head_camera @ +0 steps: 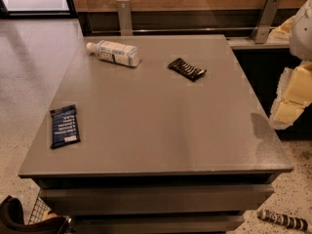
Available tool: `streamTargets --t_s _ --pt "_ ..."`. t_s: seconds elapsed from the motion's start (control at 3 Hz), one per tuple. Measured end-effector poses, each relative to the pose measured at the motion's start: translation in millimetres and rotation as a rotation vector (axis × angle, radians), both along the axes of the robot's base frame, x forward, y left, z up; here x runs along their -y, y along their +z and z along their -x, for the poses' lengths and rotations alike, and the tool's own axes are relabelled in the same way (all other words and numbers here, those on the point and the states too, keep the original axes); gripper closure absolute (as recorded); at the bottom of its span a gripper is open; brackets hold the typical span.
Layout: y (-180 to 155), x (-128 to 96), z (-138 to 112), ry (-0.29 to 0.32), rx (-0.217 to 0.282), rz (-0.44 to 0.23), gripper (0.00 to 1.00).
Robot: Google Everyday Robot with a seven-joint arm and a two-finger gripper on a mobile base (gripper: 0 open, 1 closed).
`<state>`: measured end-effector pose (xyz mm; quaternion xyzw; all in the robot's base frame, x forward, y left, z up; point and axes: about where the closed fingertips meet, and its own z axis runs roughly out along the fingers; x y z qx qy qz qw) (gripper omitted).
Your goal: Pick rxbar chocolate
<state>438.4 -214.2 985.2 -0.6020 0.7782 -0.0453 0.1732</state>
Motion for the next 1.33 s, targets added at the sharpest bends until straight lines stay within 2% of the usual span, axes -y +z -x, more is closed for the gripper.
streamTargets --t_s 0.33,0.67,1.0,1.33 --pt "0 0 0 0.0 0.0 0.0 0.0" --pt "0 7 -18 -0.024 0.044 -0.041 0.0" --pt "-15 24 -57 -0.097 0.119 -0.173 0.0" --pt "-37 27 -104 -0.143 0.199 -0.361 0.0"
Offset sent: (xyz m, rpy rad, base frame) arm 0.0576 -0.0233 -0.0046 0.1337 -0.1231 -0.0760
